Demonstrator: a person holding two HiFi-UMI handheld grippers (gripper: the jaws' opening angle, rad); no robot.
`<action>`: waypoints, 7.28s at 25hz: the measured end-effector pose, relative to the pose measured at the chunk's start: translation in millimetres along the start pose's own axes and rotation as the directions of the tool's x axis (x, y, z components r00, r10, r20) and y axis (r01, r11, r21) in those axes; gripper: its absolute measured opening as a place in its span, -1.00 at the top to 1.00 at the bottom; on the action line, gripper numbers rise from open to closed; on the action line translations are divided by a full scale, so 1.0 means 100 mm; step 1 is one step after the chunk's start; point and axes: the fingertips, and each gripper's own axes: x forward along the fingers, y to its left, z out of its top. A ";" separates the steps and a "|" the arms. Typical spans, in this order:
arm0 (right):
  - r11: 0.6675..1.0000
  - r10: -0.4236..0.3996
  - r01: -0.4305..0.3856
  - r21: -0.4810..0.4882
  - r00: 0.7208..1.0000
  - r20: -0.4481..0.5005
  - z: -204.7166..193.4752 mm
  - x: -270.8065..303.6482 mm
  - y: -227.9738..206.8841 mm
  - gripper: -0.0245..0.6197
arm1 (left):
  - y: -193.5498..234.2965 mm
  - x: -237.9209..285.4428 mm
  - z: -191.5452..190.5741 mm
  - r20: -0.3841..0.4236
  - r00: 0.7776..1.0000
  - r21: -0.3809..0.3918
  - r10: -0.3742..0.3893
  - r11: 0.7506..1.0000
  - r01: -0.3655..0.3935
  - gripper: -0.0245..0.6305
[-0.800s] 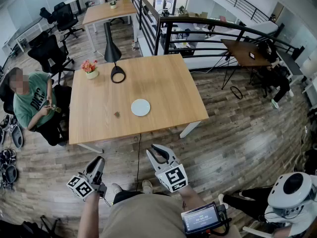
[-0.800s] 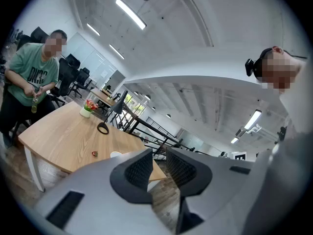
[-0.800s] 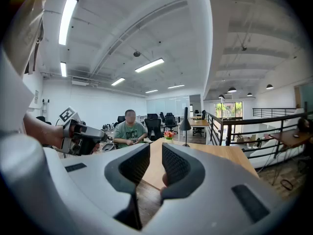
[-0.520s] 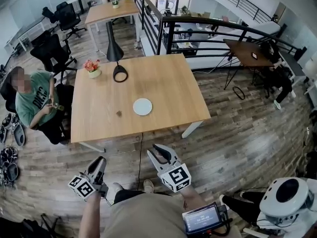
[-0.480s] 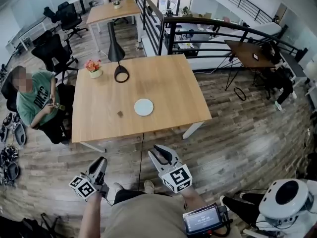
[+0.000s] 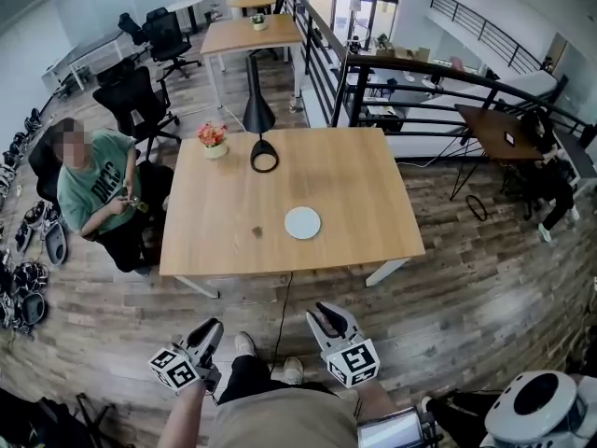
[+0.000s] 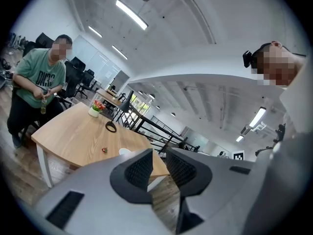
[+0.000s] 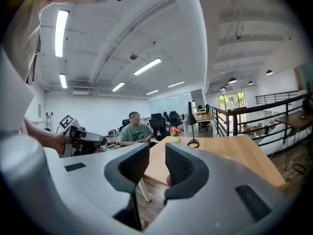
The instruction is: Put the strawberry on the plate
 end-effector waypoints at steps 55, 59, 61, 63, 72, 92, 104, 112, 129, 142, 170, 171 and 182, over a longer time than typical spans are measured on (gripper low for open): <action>0.991 -0.130 0.127 -0.051 0.989 -0.071 0.66 3.14 -0.74 0.66 | 2.44 1.58 1.82 -0.079 0.989 -0.010 -0.121 0.993 0.121 0.66; 0.997 -0.052 0.046 -0.056 0.992 -0.112 0.69 3.38 -1.11 0.66 | 2.30 1.83 1.97 -0.037 0.998 0.000 -0.056 0.998 0.056 0.66; 0.997 0.001 -0.010 -0.081 0.994 -0.107 0.78 3.48 -1.21 0.66 | 2.25 1.90 2.03 -0.013 1.000 0.005 -0.020 1.000 0.020 0.66; 0.993 0.049 -0.059 -0.097 0.993 -0.108 0.83 3.57 -1.29 0.66 | 2.22 1.97 2.05 0.004 1.000 0.005 0.016 1.000 -0.016 0.65; 0.966 0.228 -0.246 -0.083 0.957 -0.180 0.63 3.85 -1.55 0.65 | 2.20 2.08 1.97 0.070 0.980 -0.019 0.184 0.983 -0.183 0.66; 0.823 0.460 -0.565 -0.066 0.730 -0.506 -1.06 4.44 -1.37 0.53 | 2.42 2.30 1.60 0.040 0.912 -0.035 0.408 0.913 -0.407 0.66; 0.805 0.358 -0.585 -0.092 0.605 -0.711 -2.14 4.61 -1.25 0.36 | 2.53 2.44 1.53 -0.045 0.940 0.011 0.339 0.941 -0.339 0.91; 0.779 0.284 -0.615 -0.126 0.524 -0.803 -2.83 4.72 -1.17 0.36 | 2.54 2.50 1.58 -0.090 0.947 0.035 0.308 0.951 -0.306 0.91; 0.832 0.272 -0.549 -0.074 0.521 -0.809 -3.09 4.76 -1.26 0.49 | 2.58 2.49 1.76 -0.084 0.937 0.067 0.338 0.940 -0.334 0.91; 0.873 0.308 -0.480 -0.085 0.679 -0.666 -2.12 4.83 -1.48 0.49 | 2.52 2.67 1.75 -0.048 0.946 0.053 0.321 0.947 -0.318 0.91; 0.936 0.324 -0.351 -0.029 0.892 -0.314 0.02 4.33 -2.34 0.49 | 2.17 3.18 1.87 0.052 0.961 0.022 0.273 0.961 -0.274 0.91; 0.938 0.323 -0.347 -0.024 0.894 -0.310 0.04 4.30 -2.38 0.49 | 2.16 3.22 1.86 0.052 0.962 0.021 0.270 0.962 -0.271 0.91; 0.964 0.262 -0.266 0.022 0.925 -0.274 0.17 3.93 -2.73 0.49 | 1.89 3.53 2.01 0.119 0.984 0.012 0.135 0.990 -0.138 0.91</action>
